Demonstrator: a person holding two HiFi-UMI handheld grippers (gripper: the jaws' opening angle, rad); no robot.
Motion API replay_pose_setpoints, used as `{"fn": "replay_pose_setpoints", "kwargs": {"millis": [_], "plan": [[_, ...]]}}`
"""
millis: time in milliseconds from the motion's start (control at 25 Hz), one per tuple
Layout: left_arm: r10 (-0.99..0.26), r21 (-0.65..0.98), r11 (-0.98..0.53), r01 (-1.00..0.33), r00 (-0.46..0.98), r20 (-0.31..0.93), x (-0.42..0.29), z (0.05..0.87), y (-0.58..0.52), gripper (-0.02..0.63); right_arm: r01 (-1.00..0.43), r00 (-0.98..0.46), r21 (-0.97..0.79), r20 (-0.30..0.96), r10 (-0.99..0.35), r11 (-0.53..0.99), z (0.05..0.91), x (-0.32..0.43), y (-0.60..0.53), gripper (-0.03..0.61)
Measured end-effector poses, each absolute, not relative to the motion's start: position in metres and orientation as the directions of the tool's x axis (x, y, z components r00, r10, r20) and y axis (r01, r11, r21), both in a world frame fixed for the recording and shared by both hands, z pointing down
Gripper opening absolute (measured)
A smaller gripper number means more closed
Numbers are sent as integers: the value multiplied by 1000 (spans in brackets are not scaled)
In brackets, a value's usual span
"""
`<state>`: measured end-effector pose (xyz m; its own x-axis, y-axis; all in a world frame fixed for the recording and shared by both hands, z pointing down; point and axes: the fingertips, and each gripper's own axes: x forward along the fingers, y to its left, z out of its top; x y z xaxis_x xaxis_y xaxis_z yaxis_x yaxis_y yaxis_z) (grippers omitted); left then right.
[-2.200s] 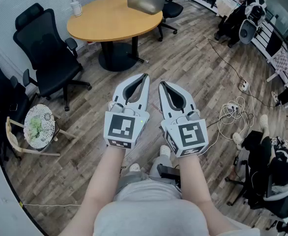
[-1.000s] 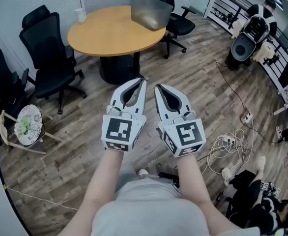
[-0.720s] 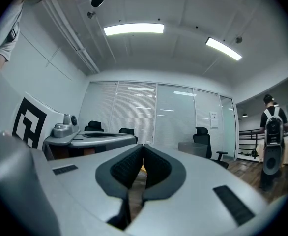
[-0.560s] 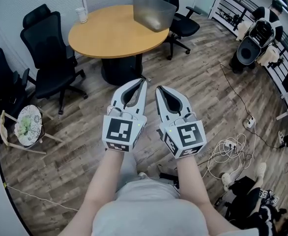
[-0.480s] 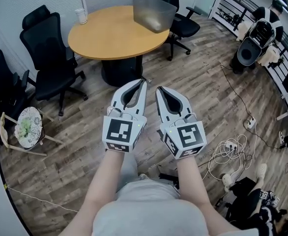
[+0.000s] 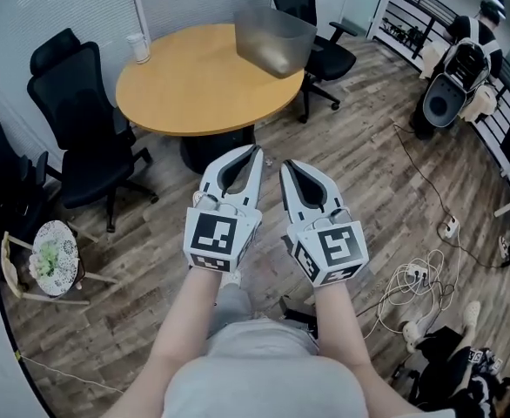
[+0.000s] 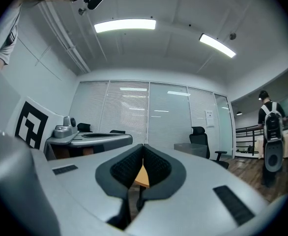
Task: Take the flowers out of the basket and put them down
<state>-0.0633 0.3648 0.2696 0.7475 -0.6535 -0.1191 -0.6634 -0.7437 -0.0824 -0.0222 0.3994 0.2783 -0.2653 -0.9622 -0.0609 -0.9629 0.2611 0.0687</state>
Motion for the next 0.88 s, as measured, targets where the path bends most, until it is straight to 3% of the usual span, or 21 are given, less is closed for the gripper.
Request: {"fn": "replay_pose_setpoints", "kwargs": {"millis": [880], "plan": [[-574,-84,-805,-587,807,-134,-59,264,175,5,-975,-208,95,-63,-976,201,275,-28,208,25]]}}
